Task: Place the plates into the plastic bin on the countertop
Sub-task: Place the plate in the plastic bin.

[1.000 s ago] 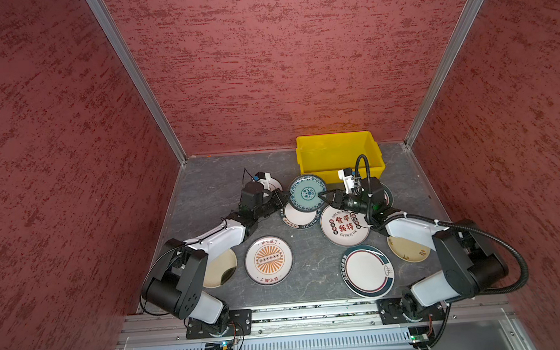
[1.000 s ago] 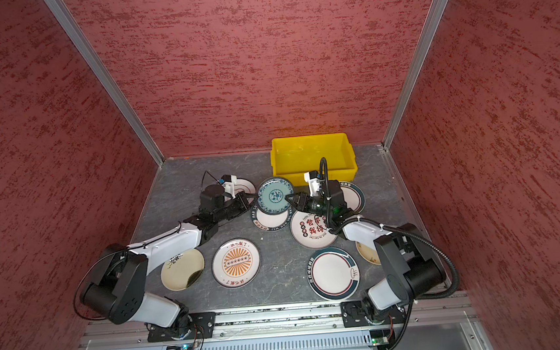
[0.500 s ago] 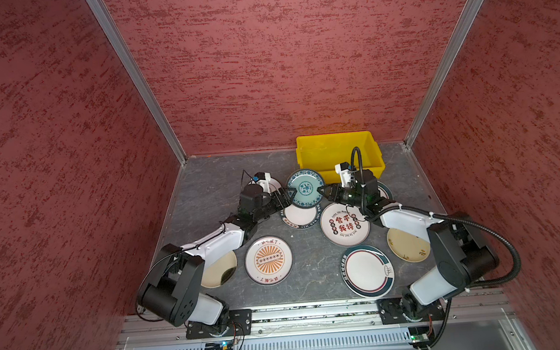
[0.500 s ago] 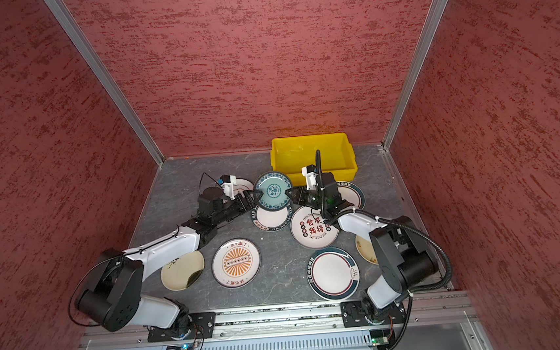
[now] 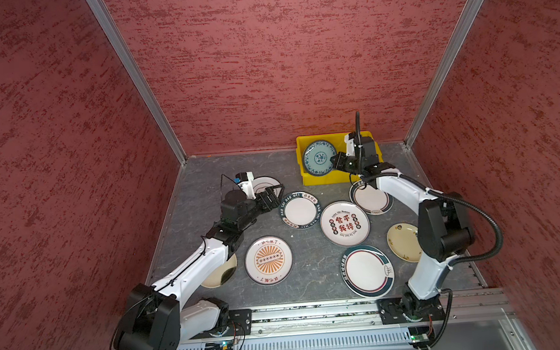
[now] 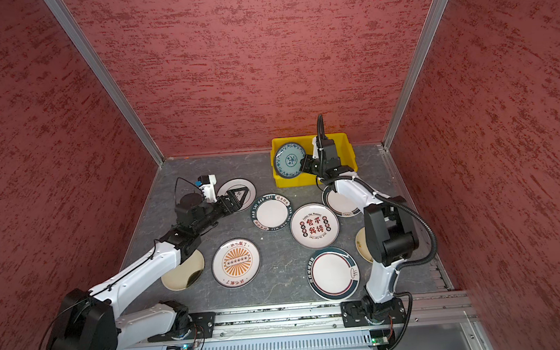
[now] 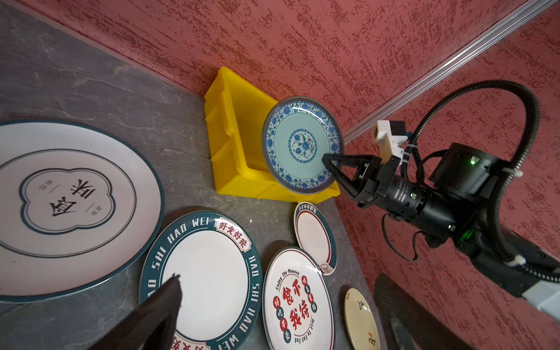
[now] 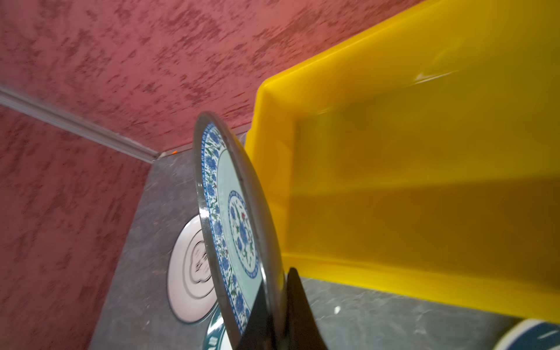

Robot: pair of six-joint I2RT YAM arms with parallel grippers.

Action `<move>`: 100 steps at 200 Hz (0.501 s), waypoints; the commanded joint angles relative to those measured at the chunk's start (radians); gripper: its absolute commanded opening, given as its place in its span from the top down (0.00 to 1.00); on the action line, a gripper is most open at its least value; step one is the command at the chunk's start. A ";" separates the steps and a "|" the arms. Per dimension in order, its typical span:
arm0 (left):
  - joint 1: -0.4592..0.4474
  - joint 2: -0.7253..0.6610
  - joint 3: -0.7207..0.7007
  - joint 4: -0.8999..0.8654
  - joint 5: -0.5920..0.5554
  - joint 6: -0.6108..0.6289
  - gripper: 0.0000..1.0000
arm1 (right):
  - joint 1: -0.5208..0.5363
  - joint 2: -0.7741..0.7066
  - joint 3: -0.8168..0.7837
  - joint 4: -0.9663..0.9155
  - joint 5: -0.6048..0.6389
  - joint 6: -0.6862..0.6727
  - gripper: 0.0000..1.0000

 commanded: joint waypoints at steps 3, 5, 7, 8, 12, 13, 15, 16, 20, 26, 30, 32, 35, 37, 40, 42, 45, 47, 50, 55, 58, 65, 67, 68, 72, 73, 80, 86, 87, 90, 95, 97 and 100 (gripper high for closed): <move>0.020 -0.018 -0.019 -0.020 -0.023 0.035 0.01 | -0.018 0.062 0.157 -0.187 0.130 -0.134 1.00; 0.021 -0.019 -0.021 -0.020 -0.023 0.036 0.01 | -0.019 0.069 0.167 -0.194 0.133 -0.138 1.00; 0.022 -0.020 -0.022 -0.020 -0.021 0.035 0.01 | -0.019 0.074 0.178 -0.202 0.134 -0.142 1.00; 0.023 -0.021 -0.022 -0.020 -0.020 0.035 0.01 | -0.021 0.078 0.182 -0.205 0.134 -0.144 1.00; 0.025 -0.021 -0.024 -0.019 -0.021 0.034 0.01 | -0.024 0.093 0.202 -0.220 0.132 -0.148 1.00; 0.025 -0.021 -0.024 -0.019 -0.021 0.033 0.01 | -0.024 0.097 0.208 -0.225 0.130 -0.150 1.00; 0.026 -0.022 -0.023 -0.018 -0.021 0.033 0.00 | -0.025 0.102 0.218 -0.231 0.130 -0.153 1.00; 0.027 -0.022 -0.024 -0.018 -0.021 0.033 0.00 | -0.026 0.106 0.222 -0.234 0.130 -0.154 1.00; 0.029 -0.023 -0.026 -0.018 -0.020 0.033 0.01 | -0.028 0.121 0.241 -0.247 0.128 -0.158 1.00; 0.033 -0.023 -0.027 -0.020 -0.018 0.033 0.01 | -0.029 0.142 0.266 -0.261 0.125 -0.166 1.00; 0.035 -0.024 -0.027 -0.022 -0.016 0.034 0.01 | -0.029 0.156 0.281 -0.271 0.123 -0.172 1.00; 0.036 -0.025 -0.027 -0.023 -0.015 0.036 0.00 | -0.029 0.163 0.291 -0.276 0.123 -0.176 1.00; 0.038 -0.026 -0.026 -0.025 -0.014 0.037 0.01 | -0.030 0.173 0.305 -0.285 0.125 -0.179 1.00; 0.040 -0.026 -0.026 -0.028 -0.012 0.038 0.01 | -0.030 0.181 0.314 -0.291 0.126 -0.182 1.00; 0.043 -0.028 -0.027 -0.031 -0.010 0.041 0.01 | -0.030 0.192 0.328 -0.301 0.128 -0.186 1.00; 0.045 -0.031 -0.026 -0.034 -0.010 0.042 0.01 | -0.030 0.200 0.339 -0.305 0.129 -0.188 1.00; 0.048 -0.033 -0.026 -0.036 -0.009 0.047 0.01 | -0.031 0.210 0.352 -0.317 0.131 -0.192 1.00; 0.049 -0.034 -0.026 -0.039 -0.008 0.049 0.01 | -0.031 0.218 0.359 -0.322 0.132 -0.194 1.00; 0.051 -0.039 -0.027 -0.043 -0.008 0.053 0.01 | -0.031 0.228 0.373 -0.331 0.135 -0.197 1.00; 0.057 -0.045 -0.027 -0.050 -0.008 0.058 0.01 | -0.032 0.245 0.395 -0.345 0.138 -0.202 1.00; 0.061 -0.049 -0.029 -0.050 -0.008 0.062 0.01 | -0.032 0.255 0.408 -0.352 0.142 -0.203 1.00; 0.068 -0.060 -0.034 -0.054 -0.008 0.068 0.01 | -0.031 0.275 0.432 -0.366 0.145 -0.209 1.00; 0.072 -0.064 -0.036 -0.054 -0.009 0.069 0.01 | -0.030 0.281 0.439 -0.371 0.144 -0.210 1.00; 0.072 -0.065 -0.037 -0.054 -0.009 0.069 0.01 | -0.031 0.283 0.442 -0.373 0.145 -0.211 1.00; 0.076 -0.073 -0.041 -0.051 -0.009 0.068 0.01 | -0.031 0.294 0.454 -0.378 0.149 -0.213 1.00; 0.077 -0.075 -0.043 -0.052 -0.011 0.068 0.01 | -0.031 0.296 0.457 -0.379 0.148 -0.215 1.00; 0.086 -0.086 -0.050 -0.051 -0.010 0.065 0.00 | -0.031 0.314 0.477 -0.389 0.152 -0.219 1.00; 0.091 -0.096 -0.056 -0.049 -0.007 0.063 0.01 | -0.031 0.329 0.498 -0.400 0.156 -0.224 1.00; 0.093 -0.098 -0.055 -0.050 -0.006 0.063 0.01 | -0.031 0.331 0.501 -0.401 0.156 -0.224 1.00; 0.096 -0.101 -0.058 -0.050 -0.005 0.062 0.01 | -0.030 0.339 0.511 -0.407 0.157 -0.227 1.00; 0.100 -0.108 -0.061 -0.052 -0.001 0.061 0.01 | -0.030 0.349 0.528 -0.416 0.158 -0.232 1.00; 0.101 -0.110 -0.062 -0.054 0.000 0.062 0.01 | -0.030 0.356 0.535 -0.420 0.160 -0.234 1.00; 0.104 -0.114 -0.062 -0.059 0.001 0.062 0.01 | -0.030 0.362 0.544 -0.425 0.160 -0.236 1.00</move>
